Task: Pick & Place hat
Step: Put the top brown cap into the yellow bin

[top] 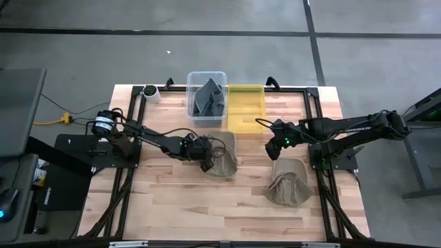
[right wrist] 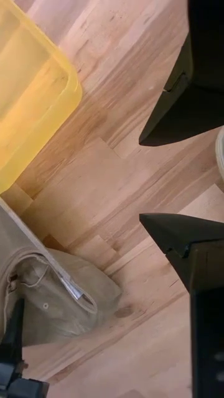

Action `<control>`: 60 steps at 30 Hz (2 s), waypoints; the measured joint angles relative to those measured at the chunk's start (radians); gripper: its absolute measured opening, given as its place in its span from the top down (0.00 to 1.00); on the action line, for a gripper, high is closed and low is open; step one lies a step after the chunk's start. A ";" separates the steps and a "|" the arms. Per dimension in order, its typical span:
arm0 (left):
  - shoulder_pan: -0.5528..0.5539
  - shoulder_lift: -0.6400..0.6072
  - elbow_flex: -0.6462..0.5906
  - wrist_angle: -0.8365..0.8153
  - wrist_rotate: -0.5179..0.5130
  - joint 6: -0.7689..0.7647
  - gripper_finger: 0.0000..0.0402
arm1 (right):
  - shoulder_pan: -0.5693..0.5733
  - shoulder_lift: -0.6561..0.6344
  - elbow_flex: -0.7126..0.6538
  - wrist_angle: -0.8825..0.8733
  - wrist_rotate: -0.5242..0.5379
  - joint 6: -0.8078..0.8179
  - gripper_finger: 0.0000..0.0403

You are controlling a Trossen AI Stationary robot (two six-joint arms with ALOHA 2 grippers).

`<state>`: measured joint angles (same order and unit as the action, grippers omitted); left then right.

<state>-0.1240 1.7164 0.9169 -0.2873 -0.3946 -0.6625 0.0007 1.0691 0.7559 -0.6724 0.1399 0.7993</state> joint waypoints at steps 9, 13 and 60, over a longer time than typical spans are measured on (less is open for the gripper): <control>0.009 0.000 0.000 -0.009 0.072 -0.024 0.75 | 0.000 0.000 0.000 0.005 -0.026 0.011 0.55; 0.008 0.000 0.000 -0.015 0.109 -0.026 0.96 | 0.000 0.000 0.000 0.018 -0.039 0.016 0.55; -0.001 -0.070 0.607 -0.479 -0.291 0.052 1.00 | -0.028 -0.005 0.000 0.416 0.008 0.065 0.55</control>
<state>-0.1245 1.6463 1.5235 -0.7659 -0.6856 -0.6106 -0.0273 1.0645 0.7563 -0.2563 0.1480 0.8642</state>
